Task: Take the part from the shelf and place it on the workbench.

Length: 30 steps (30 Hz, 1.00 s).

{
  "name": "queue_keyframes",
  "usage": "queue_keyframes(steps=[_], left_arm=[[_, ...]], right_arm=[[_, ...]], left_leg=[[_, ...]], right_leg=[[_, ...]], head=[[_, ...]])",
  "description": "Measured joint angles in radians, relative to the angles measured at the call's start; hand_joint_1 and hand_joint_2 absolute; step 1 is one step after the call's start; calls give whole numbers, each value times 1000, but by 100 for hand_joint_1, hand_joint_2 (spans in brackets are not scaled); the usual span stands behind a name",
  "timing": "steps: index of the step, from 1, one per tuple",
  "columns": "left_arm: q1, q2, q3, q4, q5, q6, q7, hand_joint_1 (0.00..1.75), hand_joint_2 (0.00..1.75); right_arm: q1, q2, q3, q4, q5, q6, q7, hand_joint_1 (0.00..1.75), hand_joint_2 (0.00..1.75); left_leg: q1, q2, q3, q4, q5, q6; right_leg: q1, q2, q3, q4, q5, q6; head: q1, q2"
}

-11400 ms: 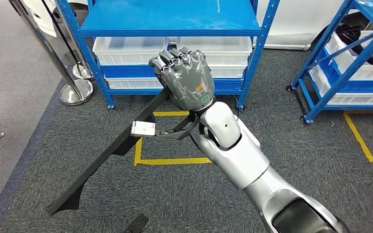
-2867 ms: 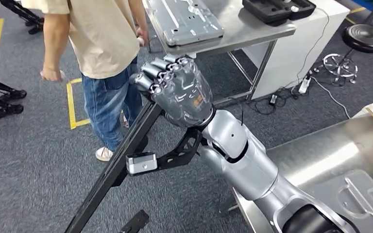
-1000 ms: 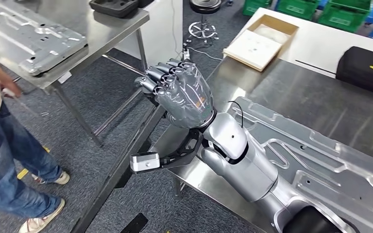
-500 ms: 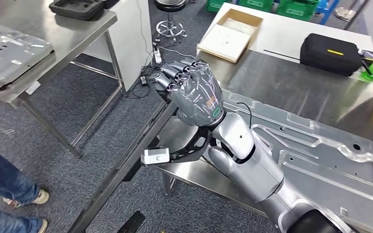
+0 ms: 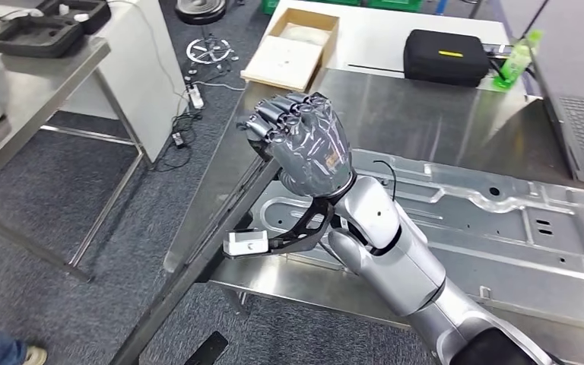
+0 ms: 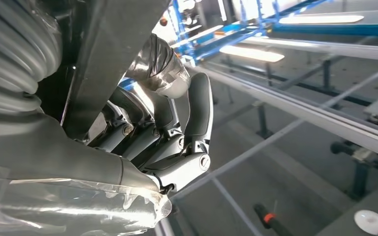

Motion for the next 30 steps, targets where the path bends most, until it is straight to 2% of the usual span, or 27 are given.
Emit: queue_keyframes(steps=[1,2,3,4,5,6,7,9,10,11,12,13,14,15,17,18,19,20,22,24,26,27,28,29,30], left_arm=[[-1,0,0,0,0,0,0,0,175],[-1,0,0,0,0,-1,0,0,175],[-2,0,0,0,0,-2,0,0,175],[-2,1,0,0,0,-4,0,0,175],[-2,1,1,0,0,-6,1,0,175],[-3,1,1,0,1,-9,1,0,175],[-4,1,1,0,1,-11,1,0,175],[-7,1,1,0,2,-12,1,0,175],[-7,1,1,0,3,-12,1,0,175],[-6,3,2,0,3,-10,2,0,175],[-4,4,2,0,3,-9,3,0,175],[-3,6,2,0,3,-8,4,0,175],[-3,8,3,0,3,-6,5,0,175],[-3,9,3,0,2,-5,7,0,175],[-5,9,3,0,-1,-4,8,0,175],[-5,10,3,0,-3,-4,9,0,175],[-5,10,3,0,-5,-4,10,0,175],[-4,11,3,0,-8,-4,10,0,175],[-4,12,3,0,-11,-4,10,0,175],[-5,13,3,0,-12,-5,10,0,175],[-2,16,3,0,-12,-6,9,0,175],[1,18,3,0,-12,-6,9,0,175],[4,20,3,0,-12,-6,9,0,175],[6,22,3,0,-12,-6,10,0,175],[6,23,3,0,-12,-5,10,0,175]], right_arm=[[0,0,0,0,0,0,0,175,175],[0,0,0,0,0,0,0,175,175],[0,0,0,1,0,-1,0,175,175],[0,0,0,1,0,-2,-1,175,175],[1,0,-1,1,0,-3,-3,175,175],[3,-1,-3,1,0,-5,-5,175,175],[5,-1,-7,1,0,-7,-7,175,175],[6,-3,-15,1,-2,-11,-10,175,175],[6,-3,-18,1,-3,-13,-11,175,175],[7,-3,-19,2,-5,-15,-12,175,175],[8,-3,-20,2,-6,-16,-12,175,175],[11,-4,-21,3,-8,-16,-13,175,175],[13,-4,-22,4,-9,-16,-14,175,175],[14,-4,-24,4,-10,-17,-15,175,175],[15,-5,-28,4,-13,-18,-14,175,175],[15,-5,-31,4,-16,-19,-13,175,175],[16,-5,-36,4,-21,-21,-11,175,175],[17,-7,-42,5,-26,-24,-10,175,175],[20,-12,-55,6,-38,-29,-12,175,175],[22,-17,-67,8,-48,-34,-18,175,175],[26,-19,-74,14,-54,-38,-24,175,175],[31,-20,-77,18,-57,-38,-25,175,175],[38,-21,-82,23,-62,-39,-25,175,175],[45,-22,-89,30,-70,-39,-22,175,175],[52,-24,-100,38,-82,-39,-18,175,175]], left_leg=[[2,-14,24,-65,39,1],[5,-37,48,-124,66,2],[7,-57,65,-167,80,3],[8,-72,74,-189,81,5],[6,-75,77,-193,79,8],[6,-66,79,-197,81,13],[6,-56,81,-202,84,20],[8,-32,86,-214,91,34],[7,-20,88,-217,92,38],[5,-6,88,-218,92,41],[4,7,88,-218,91,42],[3,22,88,-218,90,42],[3,35,89,-218,88,42],[3,47,91,-217,86,41],[1,68,97,-218,81,36],[-1,77,99,-218,79,32],[-3,86,102,-218,76,28],[-5,96,104,-220,74,23],[-6,111,111,-223,69,11],[-3,81,103,-191,41,5],[-1,30,58,-85,-16,4],[-1,17,27,-22,-42,3],[-1,10,1,26,-53,2],[0,6,-12,41,-44,1],[0,6,-8,19,-18,0]], right_leg=[[-2,14,-1,6,-3,3],[-2,27,-4,13,-6,7],[-3,40,-9,19,-8,12],[-5,50,-15,23,-8,18],[-7,61,-20,23,-6,25],[-9,70,-24,22,-3,31],[-10,65,-26,22,-3,37],[-7,14,-46,62,-28,47],[-7,-20,-68,109,-54,50],[-8,-43,-99,170,-83,54],[-11,-53,-128,226,-104,57],[-13,-59,-147,262,-112,60],[-14,-63,-150,266,-103,61],[-14,-70,-131,230,-76,60],[-7,-110,-62,100,-17,52],[-1,-129,-34,46,0,45],[5,-141,-20,16,5,38],[11,-139,-19,8,1,33],[9,-113,-17,0,6,21],[2,-90,-8,-13,12,8],[0,-69,-3,-19,15,-1],[1,-59,-3,-18,14,-4],[1,-49,-3,-16,13,-6],[1,-40,-2,-13,11,-6],[1,-32,-2,-8,8,-5]], head=[[0,0],[0,0],[0,0],[0,0],[0,0],[0,0],[0,0],[2,0],[3,0],[4,0],[3,0],[4,0],[4,0],[4,0],[4,0],[3,0],[3,0],[3,0],[3,0],[3,0],[3,0],[3,0],[3,0],[3,0],[3,0]])
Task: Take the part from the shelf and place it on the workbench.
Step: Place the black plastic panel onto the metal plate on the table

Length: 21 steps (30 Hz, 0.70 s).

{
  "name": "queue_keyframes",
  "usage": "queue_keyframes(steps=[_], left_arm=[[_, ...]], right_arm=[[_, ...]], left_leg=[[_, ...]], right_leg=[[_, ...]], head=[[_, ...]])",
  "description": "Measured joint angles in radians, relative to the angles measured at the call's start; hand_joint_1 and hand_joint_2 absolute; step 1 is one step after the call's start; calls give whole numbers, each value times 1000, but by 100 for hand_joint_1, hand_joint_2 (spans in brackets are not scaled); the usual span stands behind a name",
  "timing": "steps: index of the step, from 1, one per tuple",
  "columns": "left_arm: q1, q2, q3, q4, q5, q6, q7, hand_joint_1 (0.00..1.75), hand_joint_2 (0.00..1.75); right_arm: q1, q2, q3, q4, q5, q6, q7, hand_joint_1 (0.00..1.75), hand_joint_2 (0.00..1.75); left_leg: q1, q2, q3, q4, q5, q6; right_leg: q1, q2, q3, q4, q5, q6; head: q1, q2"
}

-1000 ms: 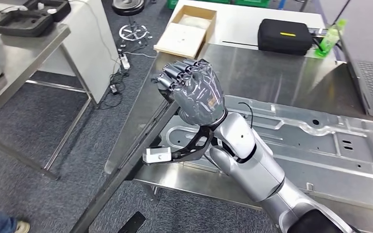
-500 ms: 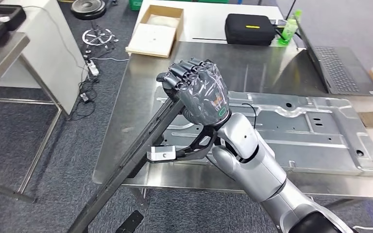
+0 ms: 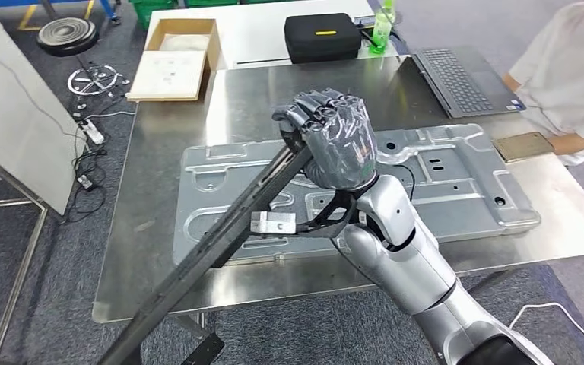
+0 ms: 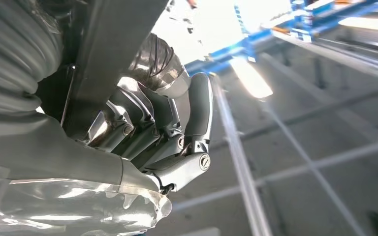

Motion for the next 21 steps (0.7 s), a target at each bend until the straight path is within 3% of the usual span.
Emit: queue_keyframes(steps=[2,3,4,7,9,12,13,14,15,16,18,20,21], left_arm=[[-1,2,0,0,0,4,1,0,175],[-1,2,0,0,0,6,1,0,175],[-1,3,0,0,0,7,2,0,175],[1,3,3,0,1,-4,3,0,175],[2,4,5,0,1,-22,3,0,175],[3,5,9,0,1,-51,2,0,175],[4,6,11,0,1,-58,2,0,175],[4,7,12,0,1,-63,2,0,175],[4,8,13,0,1,-66,2,0,175],[4,8,13,0,0,-67,2,0,175],[3,8,13,0,0,-69,2,0,175],[2,9,14,0,-1,-71,1,0,175],[1,9,14,0,-2,-72,1,0,175]], right_arm=[[8,-3,-32,20,-42,10,11,175,175],[8,-5,-52,35,-75,23,17,175,175],[6,-7,-72,52,-109,41,22,175,175],[-13,-21,-136,143,-243,131,24,175,175],[-38,-37,-178,221,-332,202,12,175,175],[-90,-57,-234,349,-387,255,-10,175,175],[-102,-63,-247,389,-387,261,-16,175,175],[-110,-68,-257,424,-385,265,-21,175,175],[-115,-74,-265,455,-383,268,-26,175,175],[-119,-80,-271,480,-381,270,-31,175,175],[-135,-89,-281,521,-378,272,-40,175,175],[-154,-97,-288,556,-376,272,-44,175,175],[-162,-103,-293,577,-375,272,-46,175,175]], left_leg=[[1,-4,43,-114,71,1],[1,-8,65,-168,92,3],[0,-11,78,-201,101,6],[-5,-16,82,-218,105,21],[-3,-13,83,-226,113,34],[-1,-8,83,-232,118,43],[-1,-6,83,-232,118,43],[-1,-5,84,-232,118,43],[0,-4,85,-232,117,43],[0,-5,86,-232,117,42],[-2,-3,88,-232,114,36],[-6,0,88,-233,112,27],[-8,2,88,-236,112,23]], right_leg=[[-2,10,-1,13,-9,6],[-2,14,-4,21,-13,11],[-1,16,-8,27,-16,17],[-2,18,-15,29,-14,33],[-4,3,-26,52,-31,44],[-9,-23,-101,213,-113,59],[-11,-26,-129,269,-131,62],[-13,-28,-143,296,-131,64],[-15,-29,-140,286,-115,64],[-16,-31,-120,243,-84,63],[-15,-38,-56,107,-24,59],[-8,-42,-22,28,-5,51],[-4,-42,-20,22,-8,46]], head=[[0,0],[0,0],[0,0],[0,0],[1,0],[1,0],[1,0],[1,0],[1,0],[1,0],[1,0],[1,0],[0,0]])
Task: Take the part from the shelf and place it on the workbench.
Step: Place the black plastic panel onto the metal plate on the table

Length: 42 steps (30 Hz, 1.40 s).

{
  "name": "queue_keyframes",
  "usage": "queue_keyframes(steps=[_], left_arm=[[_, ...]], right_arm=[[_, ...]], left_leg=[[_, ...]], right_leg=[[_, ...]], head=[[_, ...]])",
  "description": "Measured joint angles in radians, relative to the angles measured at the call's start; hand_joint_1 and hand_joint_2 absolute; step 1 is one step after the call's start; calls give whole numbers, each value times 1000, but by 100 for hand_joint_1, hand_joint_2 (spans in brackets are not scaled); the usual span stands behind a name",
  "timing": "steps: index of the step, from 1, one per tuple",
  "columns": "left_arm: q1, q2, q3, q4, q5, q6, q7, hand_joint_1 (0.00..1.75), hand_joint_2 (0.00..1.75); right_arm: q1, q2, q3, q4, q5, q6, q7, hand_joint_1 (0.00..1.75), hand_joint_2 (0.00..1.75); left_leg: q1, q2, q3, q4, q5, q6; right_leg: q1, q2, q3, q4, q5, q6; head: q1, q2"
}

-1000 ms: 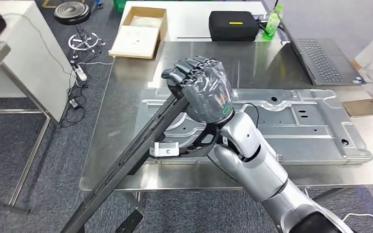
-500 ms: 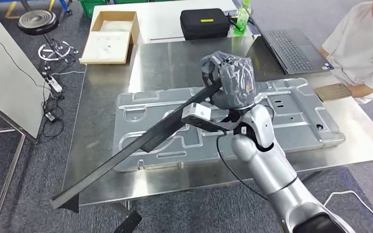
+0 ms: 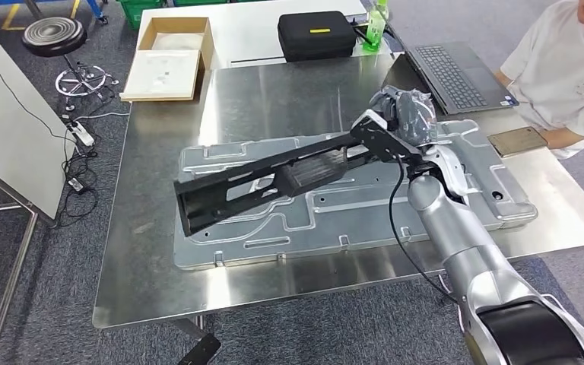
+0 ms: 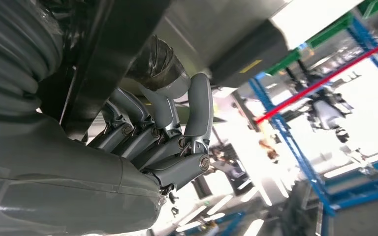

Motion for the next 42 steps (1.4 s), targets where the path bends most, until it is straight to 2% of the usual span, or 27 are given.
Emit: queue_keyframes(steps=[2,4,7,8,9,10,12,13,14,16,18,19,20,23,24,25,27,28,30,32,34,35,38,39,40,41,42], left_arm=[[0,0,0,0,-2,-5,-2,0,175],[1,1,1,0,-4,-8,-4,0,175],[5,2,4,0,-6,-9,-7,0,175],[6,3,6,0,-6,-9,-8,0,175],[7,3,6,0,-7,-10,-9,0,175],[8,4,7,0,-7,-11,-10,0,175],[7,5,8,0,-8,-12,-11,0,175],[7,6,8,0,-9,-12,-12,0,175],[6,7,8,0,-12,-10,-12,0,175],[5,9,8,0,-21,-4,-14,0,175],[5,9,8,0,-28,3,-16,0,87],[3,9,8,0,-29,5,-17,0,44],[2,9,8,0,-30,6,-17,0,0],[1,9,8,0,-28,5,-17,0,0],[2,10,8,0,-28,5,-17,0,0],[2,10,8,0,-28,5,-17,0,0],[3,11,8,0,-29,5,-17,0,0],[2,12,8,0,-29,5,-18,0,0],[1,13,9,0,-31,5,-18,0,0],[2,14,9,0,-31,6,-18,0,0],[3,14,9,0,-32,7,-18,0,0],[3,14,9,0,-32,7,-18,0,0],[6,14,9,0,-32,7,-18,0,0],[7,14,9,0,-32,7,-18,0,0],[8,14,9,0,-32,7,-18,0,0],[8,14,9,0,-32,7,-18,0,0],[8,14,9,0,-32,7,-18,0,0]], right_arm=[[-12,-17,-12,43,6,0,-8,175,175],[-30,-36,-24,84,13,0,-20,175,175],[-50,-53,-35,133,18,1,-29,175,175],[-52,-57,-39,146,20,1,-28,175,175],[-52,-62,-43,159,21,1,-28,175,175],[-52,-66,-47,169,22,1,-28,131,131],[-54,-73,-54,181,23,1,-27,44,44],[-58,-77,-58,185,24,1,-27,0,0],[-62,-81,-62,191,26,0,-26,0,0],[-69,-87,-72,206,29,-5,-19,0,0],[-70,-91,-85,220,32,-13,-7,0,0],[-71,-93,-93,226,31,-16,1,0,0],[-75,-94,-102,234,29,-17,10,0,44],[-83,-97,-135,267,11,-6,37,0,175],[-83,-98,-146,280,4,-1,44,0,175],[-83,-99,-154,292,-2,3,49,0,175],[-88,-101,-169,309,-10,5,56,0,175],[-93,-103,-175,317,-14,5,57,0,175],[-103,-104,-185,331,-21,4,62,0,175],[-110,-104,-194,340,-26,4,68,0,175],[-117,-104,-200,345,-26,4,71,0,175],[-119,-104,-201,348,-25,4,72,0,175],[-122,-104,-203,357,-25,4,74,0,175],[-122,-104,-204,360,-25,4,74,0,175],[-122,-104,-204,363,-25,4,74,0,175],[-122,-104,-204,365,-25,4,74,0,175],[-123,-104,-205,367,-25,4,74,0,175]], left_leg=[[1,0,2,-1,-3,-9],[1,-1,-17,42,-34,-15],[1,-2,-103,227,-120,-15],[1,-3,-126,273,-131,-13],[0,-3,-136,289,-124,-11],[-2,-3,-126,264,-100,-6],[-7,-5,-68,135,-30,10],[-10,-5,-37,71,-8,17],[-13,-6,-16,27,4,21],[-18,-6,-3,-1,4,23],[-14,-5,3,-16,14,28],[-11,-4,7,-24,18,31],[-8,-3,11,-31,22,33],[-7,-2,13,-33,23,35],[-6,-2,13,-32,22,33],[-4,-2,13,-29,20,30],[0,-2,13,-19,11,19],[1,-2,12,-13,6,12],[-1,-3,10,-9,1,0],[1,-3,13,-12,1,-10],[5,-3,8,8,-18,-19],[6,-4,-7,44,-41,-21],[5,-4,-95,236,-132,-19],[5,-5,-114,277,-140,-17],[4,-5,-116,280,-129,-14],[2,-5,-102,252,-106,-9],[0,-6,-69,186,-70,-3]], right_leg=[[-1,1,3,-7,3,-11],[-4,1,8,-13,5,-26],[1,7,10,-15,4,-41],[4,11,11,-14,4,-44],[7,15,12,-13,3,-45],[10,18,13,-12,2,-46],[15,24,15,-9,-1,-46],[17,25,15,-8,-2,-44],[17,25,14,-7,-2,-41],[14,25,11,-9,0,-32],[12,24,9,-7,-3,-21],[11,23,2,10,-15,-16],[8,21,-15,47,-37,-10],[-7,18,-100,217,-109,9],[-13,17,-116,243,-109,15],[-19,14,-113,232,-90,21],[-31,8,-61,119,-26,33],[-31,6,-31,59,-4,35],[-26,6,-1,0,5,27],[-20,8,1,-3,4,8],[-19,8,7,-7,5,-9],[-19,7,10,-10,6,-18],[-10,7,10,-11,6,-32],[-6,7,10,-10,6,-33],[-3,8,11,-10,6,-34],[-1,9,12,-9,6,-34],[1,10,13,-8,6,-34]], head=[[0,0],[0,0],[0,0],[0,0],[0,0],[0,0],[0,0],[0,0],[0,0],[0,0],[0,0],[1,0],[2,0],[3,0],[3,0],[3,0],[3,0],[3,0],[2,0],[1,0],[2,0],[2,0],[1,0],[1,0],[1,0],[1,0],[1,0]])
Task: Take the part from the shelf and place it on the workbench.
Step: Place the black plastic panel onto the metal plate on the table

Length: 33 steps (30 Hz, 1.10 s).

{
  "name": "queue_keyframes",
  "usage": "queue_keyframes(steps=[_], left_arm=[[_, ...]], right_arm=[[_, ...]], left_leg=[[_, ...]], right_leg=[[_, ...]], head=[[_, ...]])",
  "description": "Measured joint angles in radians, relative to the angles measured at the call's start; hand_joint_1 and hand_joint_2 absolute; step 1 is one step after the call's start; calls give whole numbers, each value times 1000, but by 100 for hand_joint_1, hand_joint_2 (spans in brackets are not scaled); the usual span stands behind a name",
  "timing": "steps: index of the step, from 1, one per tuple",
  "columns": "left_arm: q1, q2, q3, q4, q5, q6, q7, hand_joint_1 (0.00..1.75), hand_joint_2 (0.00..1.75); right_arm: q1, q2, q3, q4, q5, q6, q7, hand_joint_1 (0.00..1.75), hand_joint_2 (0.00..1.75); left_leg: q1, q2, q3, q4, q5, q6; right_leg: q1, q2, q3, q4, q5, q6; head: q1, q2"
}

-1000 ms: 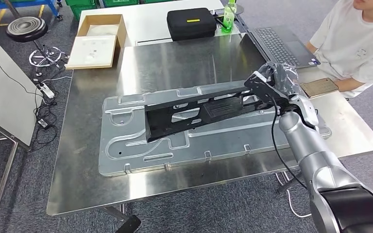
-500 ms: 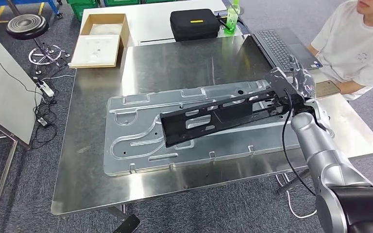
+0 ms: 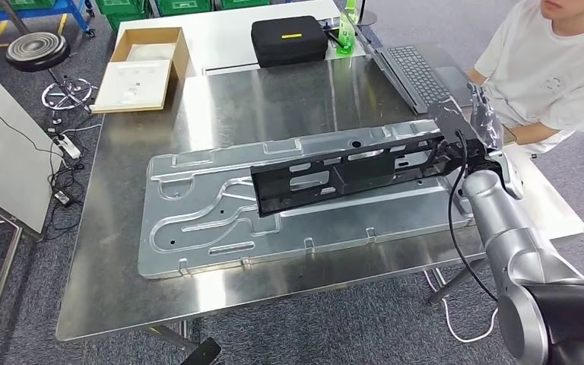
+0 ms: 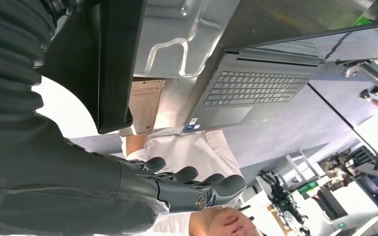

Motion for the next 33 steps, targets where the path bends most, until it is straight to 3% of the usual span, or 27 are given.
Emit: queue_keyframes(steps=[3,7,9,11,12,13,14,16,18,20,23,24,27,28,29,31,33], left_arm=[[-2,3,0,0,0,0,0,0,0],[-2,4,0,0,-1,0,-1,0,0],[-3,3,0,0,-3,0,-2,0,0],[-2,4,1,0,-5,0,-2,0,0],[-1,4,2,0,-6,0,-2,0,0],[0,4,3,0,-7,1,-2,0,0],[1,4,4,0,-8,2,-2,0,0],[1,4,6,0,-12,5,-2,0,0],[1,4,6,0,-15,7,-2,0,0],[2,4,7,0,-18,7,-2,0,0],[2,5,10,0,-21,8,-3,0,0],[2,6,13,0,-21,8,-3,0,0],[7,6,20,0,-25,9,-5,0,0],[11,6,22,0,-26,9,-5,0,0],[14,7,24,0,-26,10,-4,0,0],[17,10,27,0,-27,14,-4,0,0],[16,12,30,0,-27,17,-4,0,0]], right_arm=[[-1,-1,-1,6,-1,0,4,0,175],[-3,-7,-14,16,-8,7,31,0,175],[-8,-17,-25,28,-10,25,59,0,175],[-17,-27,-40,48,-14,52,97,0,175],[-22,-32,-51,60,-17,64,117,0,175],[-27,-36,-62,72,-18,72,135,0,175],[-33,-40,-74,83,-18,78,152,0,175],[-44,-47,-93,100,-17,79,173,0,175],[-52,-51,-105,111,-14,78,179,0,175],[-59,-52,-113,121,-2,107,187,0,175],[-79,-51,-115,142,25,194,221,0,175],[-84,-51,-115,148,30,214,232,0,131],[-88,-51,-120,165,24,234,247,0,0],[-87,-51,-125,170,16,235,248,0,0],[-84,-51,-133,174,4,237,248,0,0],[-79,-51,-149,182,-17,243,250,0,0],[-76,-52,-163,187,-28,249,258,0,0]], left_leg=[[-10,0,83,-170,56,14],[-9,3,92,-199,71,25],[-5,5,93,-211,82,34],[-5,6,90,-213,85,37],[-5,6,90,-212,85,37],[-4,5,90,-211,84,36],[-3,4,91,-210,83,35],[-1,1,94,-208,80,30],[-3,-4,96,-205,77,20],[-2,-7,98,-207,76,7],[1,-6,97,-190,57,-9],[1,-6,82,-154,31,-11],[3,-6,2,29,-61,-15],[4,-6,-10,60,-67,-18],[6,-6,-4,55,-54,-20],[13,-6,58,-55,6,-24],[15,-8,111,-163,38,-21]], right_leg=[[5,2,-3,5,1,7],[2,2,-8,7,2,28],[-2,2,-37,72,-43,38],[-7,1,-94,198,-107,48],[-9,1,-116,249,-123,52],[-12,0,-123,268,-120,55],[-15,-1,-110,247,-100,57],[-19,-7,-41,115,-39,56],[-14,-12,14,9,-9,47],[-6,-10,25,-12,-10,35],[-9,-9,39,-29,-2,15],[-11,-11,43,-35,1,9],[-9,-17,42,-37,2,3],[-9,-17,41,-37,3,3],[-9,-17,40,-36,3,4],[-12,-12,36,-28,4,9],[-10,-4,26,-14,1,20]], head=[[0,0],[0,0],[1,0],[1,0],[1,0],[1,0],[1,0],[1,0],[1,0],[1,0],[0,0],[0,0],[0,0],[0,0],[0,0],[0,0],[0,0]])
